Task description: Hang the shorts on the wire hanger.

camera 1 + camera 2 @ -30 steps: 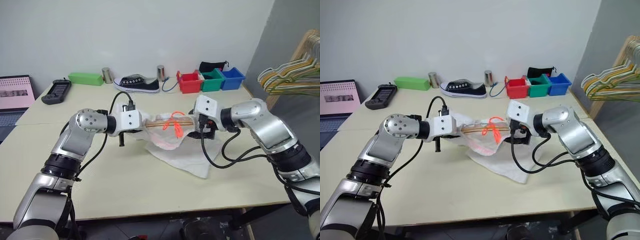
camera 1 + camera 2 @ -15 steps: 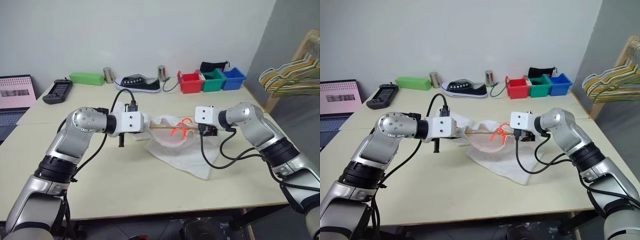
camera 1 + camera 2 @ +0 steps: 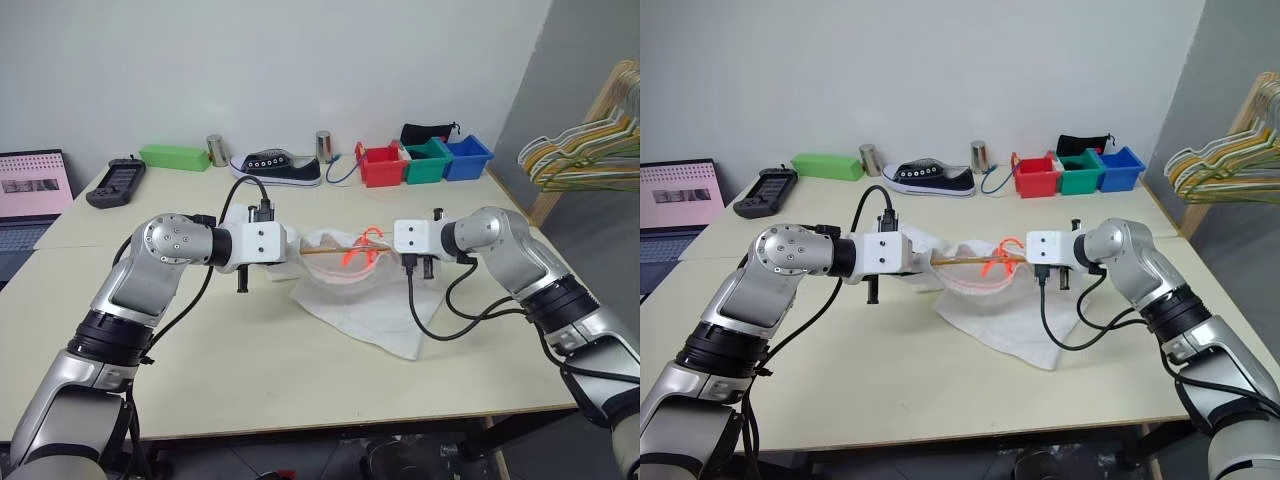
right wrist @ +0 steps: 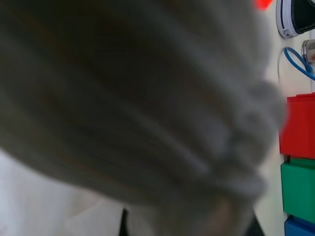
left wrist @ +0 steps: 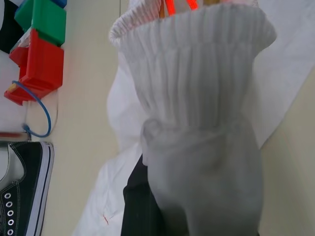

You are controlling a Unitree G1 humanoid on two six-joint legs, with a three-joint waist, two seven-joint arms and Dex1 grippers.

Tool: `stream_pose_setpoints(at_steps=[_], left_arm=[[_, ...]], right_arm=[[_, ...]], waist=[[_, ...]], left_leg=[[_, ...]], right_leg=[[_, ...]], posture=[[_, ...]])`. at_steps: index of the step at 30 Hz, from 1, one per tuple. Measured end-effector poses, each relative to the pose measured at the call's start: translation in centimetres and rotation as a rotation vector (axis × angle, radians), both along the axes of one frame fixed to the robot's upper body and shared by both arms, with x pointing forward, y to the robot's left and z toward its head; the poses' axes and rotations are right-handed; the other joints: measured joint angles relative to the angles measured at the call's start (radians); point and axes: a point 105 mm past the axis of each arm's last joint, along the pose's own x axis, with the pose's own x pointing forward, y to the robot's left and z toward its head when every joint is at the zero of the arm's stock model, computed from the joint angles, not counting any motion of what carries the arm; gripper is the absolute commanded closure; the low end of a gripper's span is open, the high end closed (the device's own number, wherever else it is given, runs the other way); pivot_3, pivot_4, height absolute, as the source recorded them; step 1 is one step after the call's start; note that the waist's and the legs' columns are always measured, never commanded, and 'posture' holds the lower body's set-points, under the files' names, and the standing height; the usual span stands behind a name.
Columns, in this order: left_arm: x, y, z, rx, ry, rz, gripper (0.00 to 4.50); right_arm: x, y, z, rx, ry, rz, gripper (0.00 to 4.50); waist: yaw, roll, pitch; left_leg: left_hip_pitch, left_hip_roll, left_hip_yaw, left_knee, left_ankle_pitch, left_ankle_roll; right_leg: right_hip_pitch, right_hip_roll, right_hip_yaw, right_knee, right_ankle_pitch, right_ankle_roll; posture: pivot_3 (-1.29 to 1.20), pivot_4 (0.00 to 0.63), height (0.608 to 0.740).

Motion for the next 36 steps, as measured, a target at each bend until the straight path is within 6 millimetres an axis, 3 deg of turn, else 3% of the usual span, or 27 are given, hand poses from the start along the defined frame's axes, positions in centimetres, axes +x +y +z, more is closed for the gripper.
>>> stream_pose_setpoints(at_steps=[6, 8, 15, 20, 25, 27, 31, 36], left_arm=[[0.1, 0.0, 0.2, 0.003, -0.013, -0.011, 4.5], [0.2, 0.0, 0.3, 0.005, -0.021, -0.019, 3.88], [0.0, -0.2, 1.0, -0.031, -0.012, -0.054, 2.59], [-0.4, 0.8, 3.1, -0.104, -0.02, -0.053, 1.51], [-0.7, 0.2, 5.9, -0.219, -0.051, -0.069, 0.41], [-0.8, 0.3, 6.1, -0.234, -0.045, -0.067, 0.11], [-0.8, 1.2, 6.2, -0.222, -0.022, -0.031, 0.05], [-0.7, 0.7, 7.2, -0.38, -0.011, 0.02, 0.05]], right_arm=[[0.0, -0.1, -0.1, -0.006, -0.007, 0.004, 4.49], [-0.1, -0.1, -0.2, -0.002, -0.007, 0.001, 4.5], [0.1, -1.3, -0.8, 0.002, 0.001, -0.063, 4.5], [-0.1, -2.6, -1.3, 0.007, 0.018, -0.109, 4.5], [-0.2, -3.0, -1.8, 0.046, 0.047, -0.155, 4.5], [-0.4, -2.9, -2.0, 0.066, 0.059, -0.167, 4.5], [-0.7, -3.1, -2.6, 0.17, 0.106, -0.25, 4.5], [-2.8, -4.0, -3.5, 0.432, 0.241, -0.476, 4.5]], waist=[[0.0, 0.0, 0.0], [0.0, 0.0, 0.0], [-0.001, 0.0, 0.0], [0.0, 0.0, 0.0], [0.0, 0.0, 0.0], [0.0, 0.0, 0.0], [-0.002, 0.0, 0.0], [0.007, -0.002, -0.001]], left_leg=[[0.0, 0.0, 0.0, 0.0, 0.0, 0.0], [0.0, 0.0, 0.0, 0.0, 0.0, 0.0], [0.0, 0.0, 0.0, 0.0, 0.0, 0.0], [0.0, 0.0, 0.0, 0.0, 0.0, 0.0], [0.001, 0.0, 0.0, 0.001, 0.0, 0.0], [0.002, 0.0, 0.0, 0.001, 0.0, 0.0], [0.003, 0.0, 0.0, 0.001, 0.0, 0.0], [0.002, 0.0, -0.003, 0.002, 0.0, 0.0]], right_leg=[[0.0, 0.0, 0.0, 0.0, 0.0, 0.0], [0.0, 0.0, 0.0, 0.0, 0.0, 0.0], [0.001, 0.0, 0.0, 0.0, 0.0, 0.0], [0.001, 0.0, 0.0, 0.0, 0.0, 0.0], [0.003, 0.0, -0.001, 0.0, 0.0, 0.0], [0.003, 0.0, -0.001, 0.0, 0.0, 0.0], [0.004, 0.0, -0.001, 0.001, 0.0, 0.0], [0.005, 0.0, -0.002, 0.0, 0.0, 0.0]], posture=[[-0.22, 0.0, 0.74], [-0.22, 0.0, 0.74], [-0.23, 0.0, 0.74], [-0.22, 0.0, 0.74], [-0.23, 0.0, 0.74], [-0.23, 0.0, 0.74], [-0.24, 0.0, 0.74], [-0.27, 0.0, 0.74]])
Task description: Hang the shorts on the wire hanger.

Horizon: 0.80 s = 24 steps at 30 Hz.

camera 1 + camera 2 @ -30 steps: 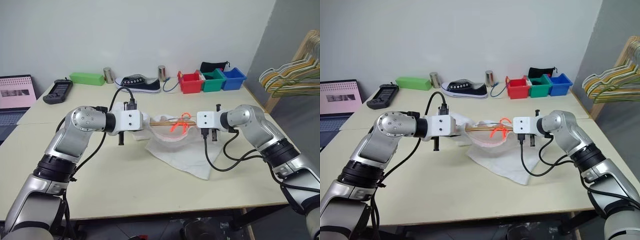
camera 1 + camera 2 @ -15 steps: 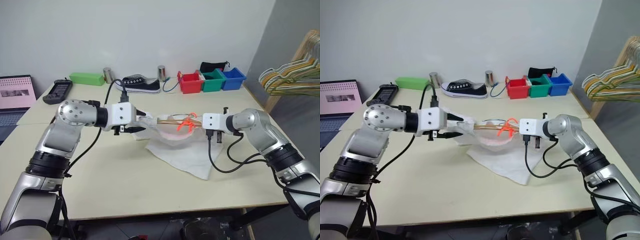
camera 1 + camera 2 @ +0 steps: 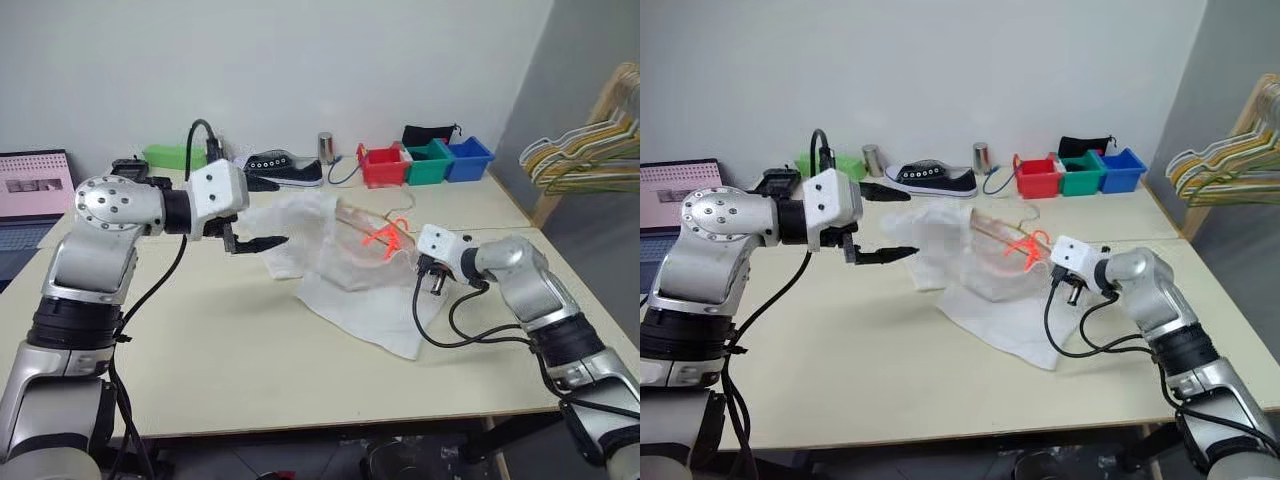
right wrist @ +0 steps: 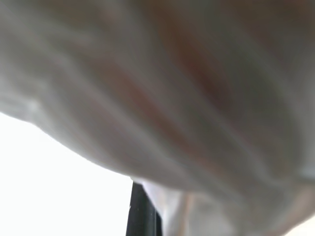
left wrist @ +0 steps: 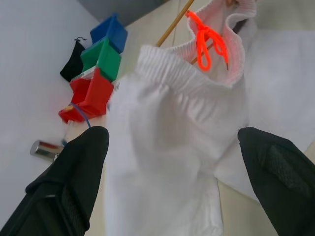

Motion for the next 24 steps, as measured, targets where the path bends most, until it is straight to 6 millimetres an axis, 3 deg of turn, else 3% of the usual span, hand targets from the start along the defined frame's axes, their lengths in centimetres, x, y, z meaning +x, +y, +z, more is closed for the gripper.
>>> stream_pose_setpoints(at_steps=[2, 5, 8, 16, 20, 24], left_arm=[[-0.2, -1.0, -0.1, -0.059, 0.018, -0.008, 0.05], [-0.8, -4.2, -1.1, -0.182, 0.064, -0.047, 0.05], [-1.1, -7.3, -2.0, -0.263, 0.106, -0.091, 0.05], [-1.8, -14.3, -1.5, -0.408, 0.137, -0.225, 0.05], [-1.8, -16.2, -2.3, -0.401, 0.161, -0.264, 0.05], [-1.9, -17.9, -1.4, -0.412, 0.146, -0.326, 0.05]], right_arm=[[-1.2, -0.5, -0.6, 0.068, 0.067, -0.072, 4.5], [-4.1, -2.3, -2.3, 0.171, 0.204, -0.243, 4.5], [-5.3, -3.8, -3.0, 0.24, 0.285, -0.418, 4.5], [-6.3, -8.3, -3.2, 0.379, 0.301, -0.901, 4.5], [-6.8, -9.0, -3.2, 0.473, 0.278, -1.058, 4.5], [-6.8, -9.6, -3.1, 0.537, 0.241, -1.182, 4.5]], waist=[[0.002, 0.0, 0.0], [0.005, 0.0, 0.0], [-0.008, 0.001, 0.0], [-0.064, 0.005, -0.003], [-0.111, 0.005, -0.003], [-0.154, 0.005, -0.003]], left_leg=[[-0.001, -0.001, 0.0, 0.0, 0.0, 0.0], [-0.002, -0.001, 0.0, 0.001, 0.0, 0.0], [-0.001, -0.001, 0.001, 0.004, 0.0, 0.0], [-0.002, -0.002, 0.004, 0.011, 0.0, 0.0], [-0.002, -0.001, 0.004, 0.01, 0.0, 0.0], [-0.002, -0.002, 0.006, 0.01, 0.0, 0.0]], right_leg=[[0.0, 0.0, 0.0, 0.0, 0.0, 0.0], [0.0, 0.0, 0.001, -0.001, 0.0, 0.0], [0.001, 0.0, 0.002, 0.0, 0.0, 0.0], [0.002, 0.001, 0.006, -0.001, 0.001, 0.003], [0.001, 0.001, 0.006, -0.001, 0.001, 0.004], [0.001, 0.001, 0.007, -0.001, 0.001, 0.004]], posture=[[-0.28, 0.0, 0.74], [-0.33, 0.0, 0.74], [-0.35, 0.0, 0.74], [-0.42, 0.0, 0.74], [-0.44, 0.0, 0.74], [-0.45, 0.0, 0.74]])
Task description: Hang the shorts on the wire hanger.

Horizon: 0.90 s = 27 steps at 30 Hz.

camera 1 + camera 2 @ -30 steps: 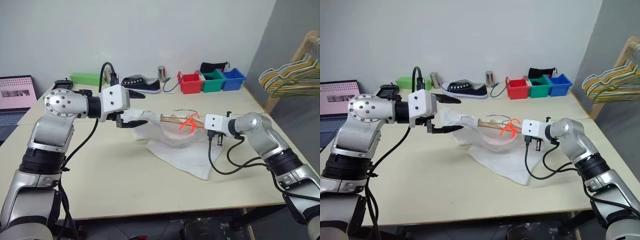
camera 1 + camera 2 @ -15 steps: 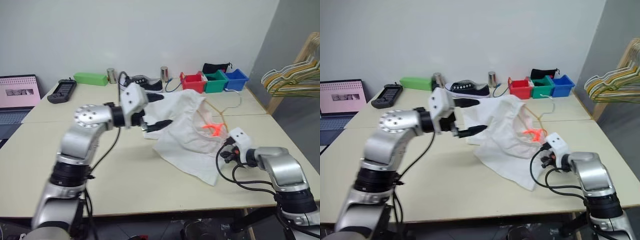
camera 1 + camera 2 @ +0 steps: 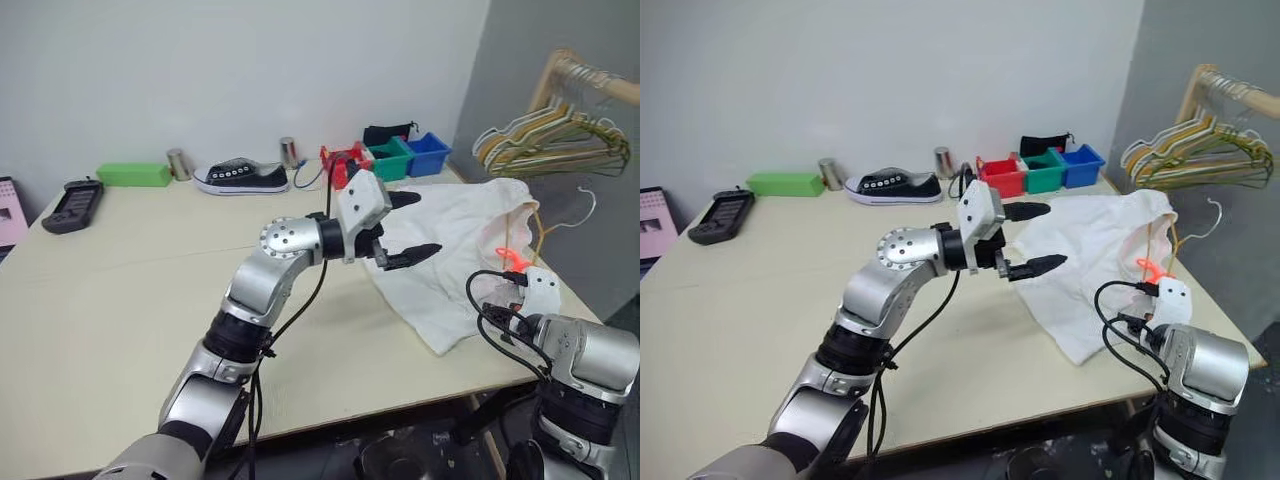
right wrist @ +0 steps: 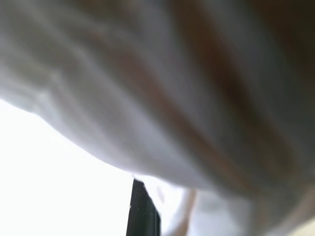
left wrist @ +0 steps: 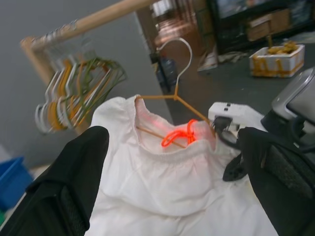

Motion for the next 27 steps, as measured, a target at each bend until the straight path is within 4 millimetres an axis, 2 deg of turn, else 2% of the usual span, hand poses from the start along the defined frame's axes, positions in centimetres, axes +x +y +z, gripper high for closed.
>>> stream_pose_setpoints(at_steps=[4, 6, 8, 10, 17, 21, 27], left_arm=[[0.0, -1.2, 0.9, -0.013, -0.029, -0.03, 0.05], [0.2, -1.8, 1.4, -0.021, -0.033, -0.037, 0.05], [0.3, -2.7, 2.4, -0.032, -0.06, -0.051, 0.05], [0.3, -3.3, 3.2, -0.045, -0.096, -0.057, 0.05], [0.6, -5.7, 5.1, -0.116, -0.123, -0.046, 0.05], [0.7, -5.8, 6.4, -0.161, -0.149, -0.032, 0.05], [0.8, -6.0, 6.3, -0.165, -0.142, -0.026, 0.05]], right_arm=[[0.4, -1.4, 1.3, -0.052, -0.019, -0.096, 4.5], [1.0, -3.0, 3.2, -0.143, -0.037, -0.155, 4.5], [1.8, -4.2, 6.2, -0.223, -0.103, -0.214, 4.5], [2.2, -4.7, 7.4, -0.266, -0.135, -0.244, 4.5], [4.2, -6.6, 8.4, -0.306, -0.142, -0.314, 4.5], [5.2, -7.2, 9.2, -0.242, -0.168, -0.354, 4.5], [5.5, -9.3, 9.0, -0.179, -0.152, -0.431, 4.5]], waist=[[-0.026, 0.001, 0.0], [-0.037, 0.002, 0.001], [-0.049, 0.001, 0.001], [-0.059, 0.001, 0.0], [-0.072, 0.002, 0.001], [-0.07, 0.002, 0.0], [-0.064, 0.002, 0.001]], left_leg=[[0.0, -0.001, 0.0, -0.001, 0.0, 0.0], [0.0, -0.002, 0.001, -0.001, 0.0, 0.0], [0.0, -0.002, 0.001, -0.002, 0.0, 0.0], [0.001, -0.001, 0.001, -0.006, 0.0, 0.0], [0.002, -0.002, 0.004, -0.013, 0.0, 0.001], [0.002, -0.002, 0.004, -0.015, 0.0, 0.001], [0.002, -0.003, 0.005, -0.015, 0.0, 0.001]], right_leg=[[0.0, -0.001, 0.0, -0.001, 0.0, 0.0], [-0.001, -0.003, 0.001, -0.001, 0.0, 0.0], [0.0, -0.002, 0.001, -0.003, 0.0, 0.001], [0.0, -0.002, 0.001, -0.005, 0.0, 0.001], [-0.001, -0.002, 0.003, -0.01, 0.0, 0.001], [0.0, -0.002, 0.003, -0.012, 0.0, 0.001], [0.001, -0.003, 0.004, -0.014, 0.0, 0.001]], posture=[[-0.45, 0.0, 0.74], [-0.45, 0.0, 0.74], [-0.44, 0.0, 0.74], [-0.44, 0.0, 0.74], [-0.43, 0.0, 0.74], [-0.42, 0.0, 0.74], [-0.41, 0.0, 0.74]])
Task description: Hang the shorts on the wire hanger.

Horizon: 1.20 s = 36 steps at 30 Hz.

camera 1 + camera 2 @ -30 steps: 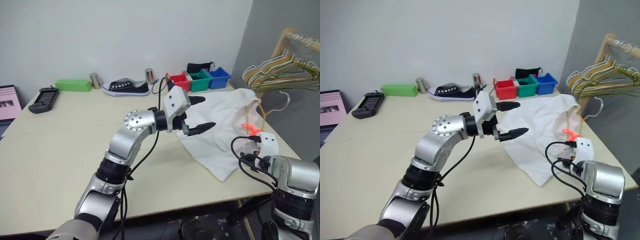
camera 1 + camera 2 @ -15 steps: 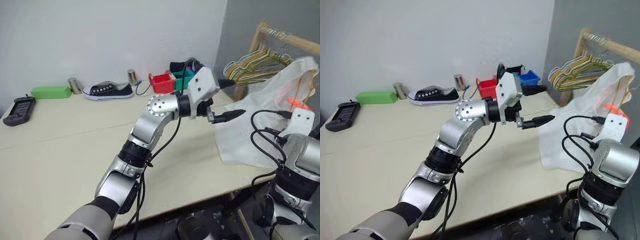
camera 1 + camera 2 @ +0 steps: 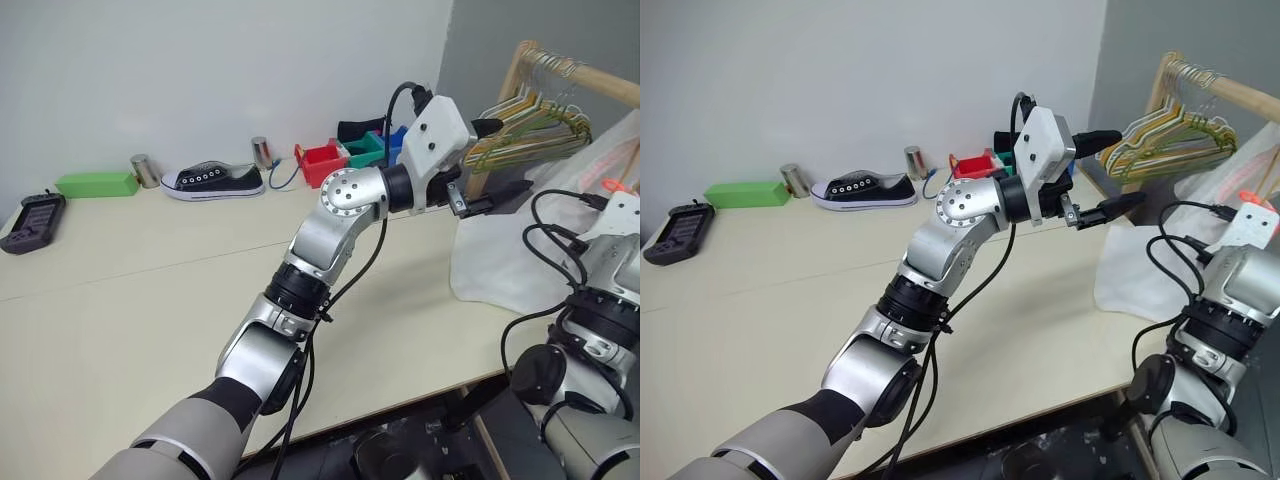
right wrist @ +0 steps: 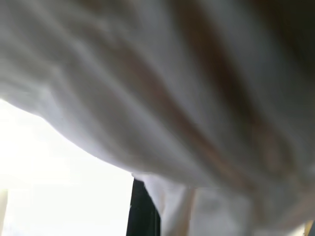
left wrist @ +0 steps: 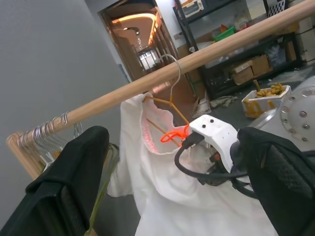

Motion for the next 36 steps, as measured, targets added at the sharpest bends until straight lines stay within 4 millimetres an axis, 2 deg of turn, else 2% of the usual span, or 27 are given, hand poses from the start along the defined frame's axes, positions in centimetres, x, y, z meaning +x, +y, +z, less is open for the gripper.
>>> stream_pose_setpoints(at_steps=[5, 9, 11, 12, 25, 29, 32, 36], left_arm=[[0.0, 0.0, -0.1, 0.001, 0.0, 0.007, 0.05], [0.1, 0.0, -0.1, -0.002, 0.002, 0.016, 0.05], [0.1, 0.0, -0.1, -0.002, 0.003, 0.017, 0.0], [0.1, 0.1, -0.2, -0.003, 0.004, 0.018, 0.0], [0.0, 0.2, -0.2, 0.002, -0.007, 0.023, 0.0], [0.2, 0.5, -0.5, 0.015, -0.013, 0.029, 0.0], [0.4, 0.9, -0.8, 0.028, -0.01, 0.035, 0.0], [1.0, 2.0, -0.7, 0.036, -0.019, 0.065, 0.0]], right_arm=[[-0.2, -1.5, -0.2, 0.037, 0.008, -0.062, 4.5], [0.0, -1.6, -0.9, 0.096, 0.015, -0.07, 4.5], [0.2, -1.5, -0.8, 0.107, 0.008, -0.058, 3.96], [0.3, -1.5, -0.8, 0.112, 0.006, -0.053, 3.89], [0.9, -1.2, 0.1, 0.049, -0.013, -0.024, 1.08], [0.1, -1.5, 0.7, -0.025, -0.011, -0.045, 0.17], [-0.8, -1.3, 2.3, -0.112, -0.02, -0.066, 0.05], [-1.7, 0.7, 5.9, -0.241, -0.076, -0.034, 0.05]], waist=[[0.0, 0.001, 0.0], [0.0, 0.001, 0.0], [0.0, 0.001, 0.0], [0.0, 0.001, 0.0], [0.0, 0.0, 0.0], [0.001, 0.0, 0.0], [0.001, 0.0, 0.0], [-0.004, 0.0, 0.0]], left_leg=[[0.001, 0.0, 0.001, 0.0, 0.0, 0.0], [0.003, 0.0, 0.004, 0.0, 0.0, 0.0], [0.004, 0.0, 0.006, -0.001, 0.0, 0.0], [0.004, 0.0, 0.007, -0.001, 0.0, 0.0], [0.007, 0.0, 0.018, -0.001, 0.0, 0.0], [0.007, 0.0, 0.019, -0.001, 0.0, 0.0], [0.008, 0.001, 0.019, -0.002, 0.0, 0.0], [0.008, 0.002, 0.019, -0.002, 0.0, 0.0]], right_leg=[[0.0, 0.0, 0.001, 0.0, 0.0, 0.0], [0.001, 0.0, 0.004, 0.0, 0.0, 0.001], [0.001, 0.0, 0.007, -0.001, 0.001, 0.002], [0.001, 0.0, 0.008, -0.001, 0.001, 0.002], [0.001, 0.0, 0.019, -0.003, 0.003, 0.007], [0.001, 0.0, 0.02, -0.003, 0.003, 0.007], [0.0, 0.0, 0.02, -0.003, 0.003, 0.007], [0.0, 0.001, 0.02, -0.003, 0.003, 0.007]], posture=[[-0.4, 0.0, 0.74], [-0.4, 0.0, 0.74], [-0.4, 0.0, 0.74], [-0.4, 0.0, 0.74], [-0.39, 0.0, 0.74], [-0.4, 0.0, 0.74], [-0.41, 0.0, 0.74], [-0.43, 0.0, 0.74]])
